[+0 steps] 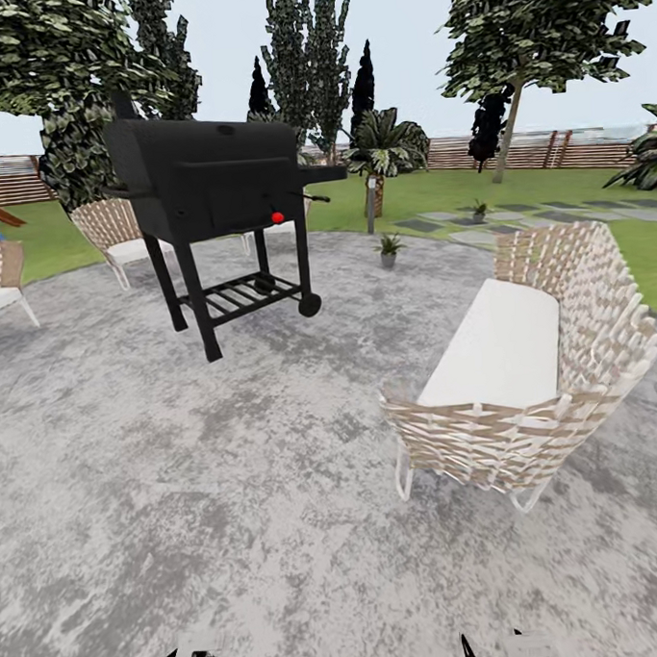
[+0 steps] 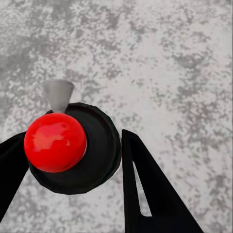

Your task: Pick up the pesticide atomizer in the garden and spray insectifuge to fully cover both potted plants in the garden.

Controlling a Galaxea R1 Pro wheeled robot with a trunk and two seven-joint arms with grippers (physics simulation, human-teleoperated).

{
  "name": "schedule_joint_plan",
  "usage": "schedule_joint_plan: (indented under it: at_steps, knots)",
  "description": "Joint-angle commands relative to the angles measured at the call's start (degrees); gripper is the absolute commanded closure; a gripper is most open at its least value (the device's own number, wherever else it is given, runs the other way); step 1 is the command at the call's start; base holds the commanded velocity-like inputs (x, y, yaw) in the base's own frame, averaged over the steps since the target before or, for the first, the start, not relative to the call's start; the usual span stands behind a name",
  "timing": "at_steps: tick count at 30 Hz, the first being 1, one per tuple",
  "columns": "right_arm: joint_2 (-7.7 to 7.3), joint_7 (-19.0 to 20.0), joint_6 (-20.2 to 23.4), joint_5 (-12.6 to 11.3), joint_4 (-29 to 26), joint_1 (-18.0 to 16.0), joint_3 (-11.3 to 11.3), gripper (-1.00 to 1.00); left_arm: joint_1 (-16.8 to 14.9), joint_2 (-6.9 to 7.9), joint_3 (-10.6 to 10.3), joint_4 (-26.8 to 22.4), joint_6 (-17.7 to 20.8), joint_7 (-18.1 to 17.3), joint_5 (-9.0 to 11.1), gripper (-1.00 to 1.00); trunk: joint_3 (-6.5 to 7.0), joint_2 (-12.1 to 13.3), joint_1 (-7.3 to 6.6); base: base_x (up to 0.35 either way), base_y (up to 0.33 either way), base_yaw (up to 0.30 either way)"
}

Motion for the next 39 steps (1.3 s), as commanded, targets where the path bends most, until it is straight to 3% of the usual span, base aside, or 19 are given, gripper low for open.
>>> schedule_joint_plan:
  at_steps: [1,29,39]
  knots:
    - [0.02,0.0,-0.2,0.3,0.0,0.0,-0.1,-1.00,0.0,0.03,-0.4,0.0,-0.2,0.0,0.4,1.00,-0.05,0.0,0.02,0.281,0.199,0.000]
    - [0.02,-0.1,-0.2,0.3,0.1,0.0,-0.1,-1.00,0.0,0.03,-0.4,0.0,-0.2,0.0,0.4,1.00,-0.05,0.0,0.02,0.192,0.262,-0.003]
    - [0.02,-0.2,-0.2,0.3,0.0,0.0,-0.1,-1.00,-0.1,0.03,-0.4,0.0,-0.2,0.0,0.4,1.00,-0.05,0.0,0.02,0.179,0.280,-0.274]
